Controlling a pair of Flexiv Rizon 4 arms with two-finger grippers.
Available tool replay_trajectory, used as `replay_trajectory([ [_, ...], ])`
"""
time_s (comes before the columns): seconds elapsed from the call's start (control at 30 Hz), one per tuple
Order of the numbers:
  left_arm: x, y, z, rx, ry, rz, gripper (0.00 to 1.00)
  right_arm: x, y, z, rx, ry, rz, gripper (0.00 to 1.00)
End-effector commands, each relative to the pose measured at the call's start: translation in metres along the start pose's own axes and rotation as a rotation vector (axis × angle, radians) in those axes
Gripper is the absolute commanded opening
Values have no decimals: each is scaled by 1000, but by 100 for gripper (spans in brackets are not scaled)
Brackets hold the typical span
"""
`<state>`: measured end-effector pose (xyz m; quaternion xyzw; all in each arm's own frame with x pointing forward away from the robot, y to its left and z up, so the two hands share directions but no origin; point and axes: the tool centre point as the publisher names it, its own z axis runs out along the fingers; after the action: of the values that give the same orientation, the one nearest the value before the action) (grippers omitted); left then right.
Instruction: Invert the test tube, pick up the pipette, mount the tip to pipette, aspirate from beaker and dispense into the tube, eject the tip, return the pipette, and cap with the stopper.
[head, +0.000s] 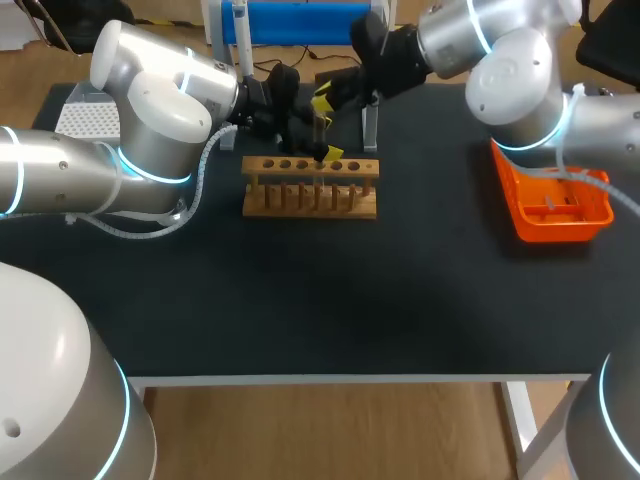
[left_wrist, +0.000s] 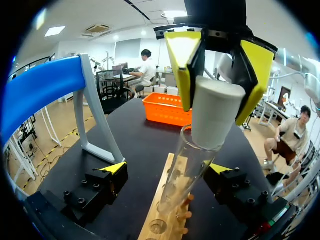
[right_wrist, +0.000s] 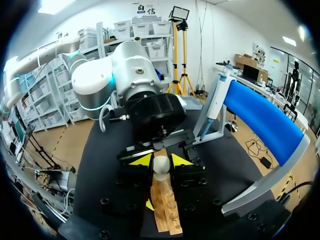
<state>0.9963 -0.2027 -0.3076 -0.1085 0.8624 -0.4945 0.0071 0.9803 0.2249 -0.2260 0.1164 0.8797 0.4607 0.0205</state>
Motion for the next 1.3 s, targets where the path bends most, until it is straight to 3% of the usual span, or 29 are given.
replay_trajectory([
  [0.03,0,0,0,-1,-1,-1,100,0,-4,2,9,3,4,0],
  [0.7,0,0,0,-1,-1,-1,100,-1,7,-10,-57,-21,12,0],
  [1.3,0,0,0,-1,-1,-1,100,0,1,0,-43,-20,8,0],
])
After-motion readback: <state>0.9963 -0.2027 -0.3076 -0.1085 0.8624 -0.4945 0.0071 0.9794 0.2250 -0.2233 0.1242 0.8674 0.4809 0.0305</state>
